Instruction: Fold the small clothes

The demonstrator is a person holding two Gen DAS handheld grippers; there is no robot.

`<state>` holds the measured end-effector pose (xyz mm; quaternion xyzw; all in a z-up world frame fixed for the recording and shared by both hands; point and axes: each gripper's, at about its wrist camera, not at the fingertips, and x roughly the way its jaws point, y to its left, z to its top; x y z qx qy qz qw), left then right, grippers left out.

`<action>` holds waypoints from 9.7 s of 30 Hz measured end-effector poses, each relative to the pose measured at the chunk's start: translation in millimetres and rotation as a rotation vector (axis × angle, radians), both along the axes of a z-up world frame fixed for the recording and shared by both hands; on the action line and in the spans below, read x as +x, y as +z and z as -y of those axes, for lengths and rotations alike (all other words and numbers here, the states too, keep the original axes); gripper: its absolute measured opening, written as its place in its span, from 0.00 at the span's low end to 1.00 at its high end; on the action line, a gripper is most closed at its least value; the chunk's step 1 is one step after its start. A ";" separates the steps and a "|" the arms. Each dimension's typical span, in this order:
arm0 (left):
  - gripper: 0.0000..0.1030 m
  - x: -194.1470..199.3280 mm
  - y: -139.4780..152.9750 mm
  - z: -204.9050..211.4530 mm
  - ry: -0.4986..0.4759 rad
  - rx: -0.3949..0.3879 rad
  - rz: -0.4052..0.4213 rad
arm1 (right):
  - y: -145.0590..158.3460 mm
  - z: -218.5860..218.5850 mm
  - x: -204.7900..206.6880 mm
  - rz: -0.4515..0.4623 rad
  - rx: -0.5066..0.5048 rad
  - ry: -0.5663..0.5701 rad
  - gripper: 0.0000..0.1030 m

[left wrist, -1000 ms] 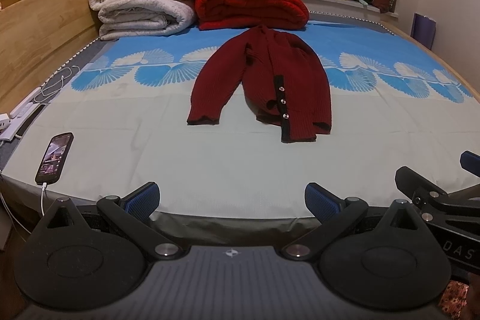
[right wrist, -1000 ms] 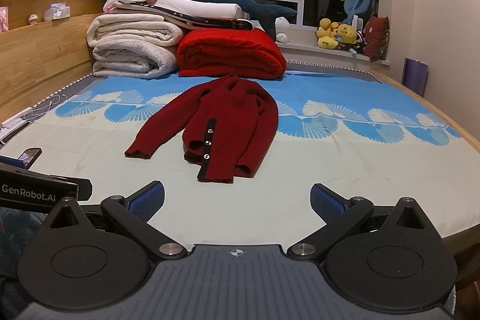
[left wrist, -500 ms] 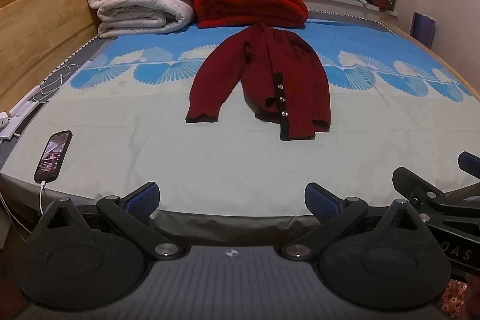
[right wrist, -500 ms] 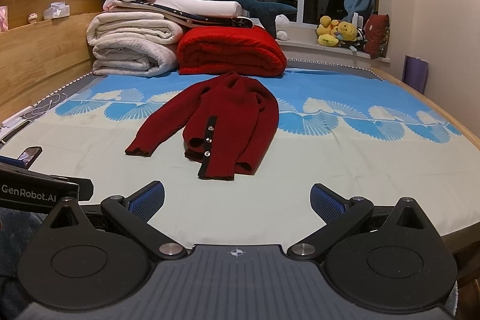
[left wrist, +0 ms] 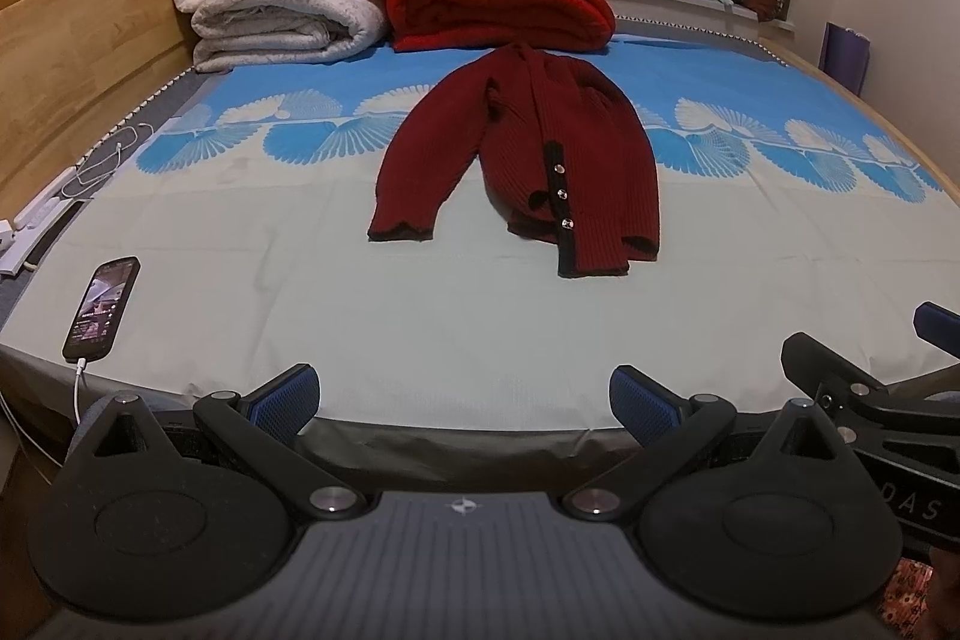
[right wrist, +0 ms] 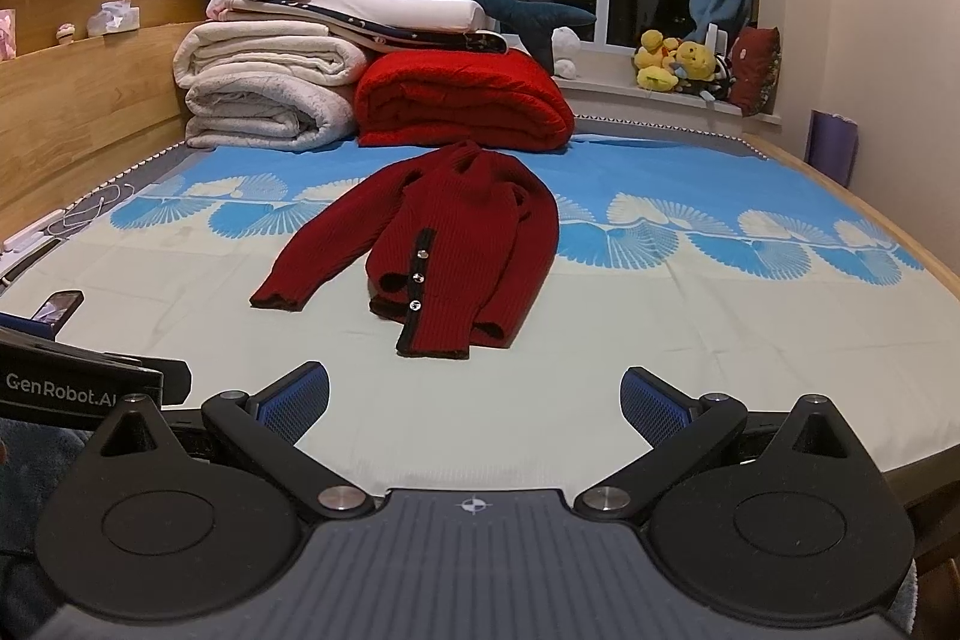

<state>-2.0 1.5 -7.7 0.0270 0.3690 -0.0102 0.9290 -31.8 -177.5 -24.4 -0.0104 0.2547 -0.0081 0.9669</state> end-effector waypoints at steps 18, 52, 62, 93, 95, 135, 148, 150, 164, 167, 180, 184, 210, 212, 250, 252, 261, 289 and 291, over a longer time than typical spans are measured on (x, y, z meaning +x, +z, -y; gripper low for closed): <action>1.00 44.4 -7.5 -20.9 0.023 -0.015 -0.004 | -13.1 10.9 44.4 -0.096 0.030 -0.031 0.99; 0.00 429.4 -101.5 -152.4 0.603 0.336 -0.018 | -22.1 198.5 407.8 -0.089 -0.008 -0.492 0.18; 0.92 416.5 -84.1 -169.4 0.620 -0.076 -0.066 | -52.9 203.7 329.7 -0.198 0.120 -0.435 0.86; 0.08 325.3 -88.0 -111.6 0.161 -0.235 -0.229 | -62.7 216.6 198.4 -0.156 0.385 -0.616 0.03; 0.09 304.8 -108.5 -128.3 0.207 -0.177 -0.265 | -81.5 240.3 188.6 -0.272 0.423 -0.724 0.05; 0.83 346.0 -123.6 -25.6 -0.075 -0.033 -0.062 | -73.9 71.8 337.3 -0.113 -0.294 -0.203 0.00; 0.84 346.6 -163.1 35.9 -0.340 -0.008 -0.199 | -68.7 124.1 335.3 -0.260 0.003 -0.172 0.26; 0.84 348.4 -166.0 39.1 -0.353 0.082 -0.231 | -69.4 120.5 334.3 -0.294 0.049 -0.139 0.41; 0.95 381.2 -167.4 -23.4 -0.092 0.168 -0.260 | -129.1 38.5 341.6 -0.216 -0.555 -0.076 0.80; 0.95 380.9 -163.4 -20.3 -0.069 0.215 -0.160 | -110.7 41.6 345.2 -0.097 -0.531 -0.137 0.80; 0.58 343.3 -181.5 49.6 -0.346 0.515 0.240 | -66.0 92.0 333.0 -0.051 -0.128 -0.196 0.08; 0.58 345.6 -198.8 60.4 -0.443 0.547 0.171 | -52.5 116.8 322.5 -0.039 0.001 -0.201 0.08; 0.08 368.2 -91.9 -74.5 0.196 0.078 0.165 | -33.1 193.0 271.9 -0.058 0.185 -0.322 0.07; 0.08 347.5 -85.7 -88.4 0.213 0.061 0.140 | -19.9 209.9 241.1 -0.030 0.280 -0.336 0.07; 0.94 219.0 -85.4 -140.8 0.111 0.144 -0.095 | -5.3 296.2 128.4 -0.225 0.433 0.139 0.71; 0.98 217.4 -84.7 -143.4 0.113 0.153 -0.106 | -3.3 292.4 155.4 -0.240 0.396 0.113 0.72; 0.98 182.8 -80.3 -156.5 0.008 0.168 -0.110 | -78.5 278.0 358.5 -0.318 0.562 -0.254 0.78; 1.00 395.3 -165.9 -106.8 0.099 -0.076 -0.246 | -103.3 334.9 410.8 -0.289 0.562 -0.347 0.58; 1.00 391.5 -161.9 -94.7 0.042 -0.094 -0.257 | -99.7 326.2 374.2 -0.370 0.554 -0.291 0.58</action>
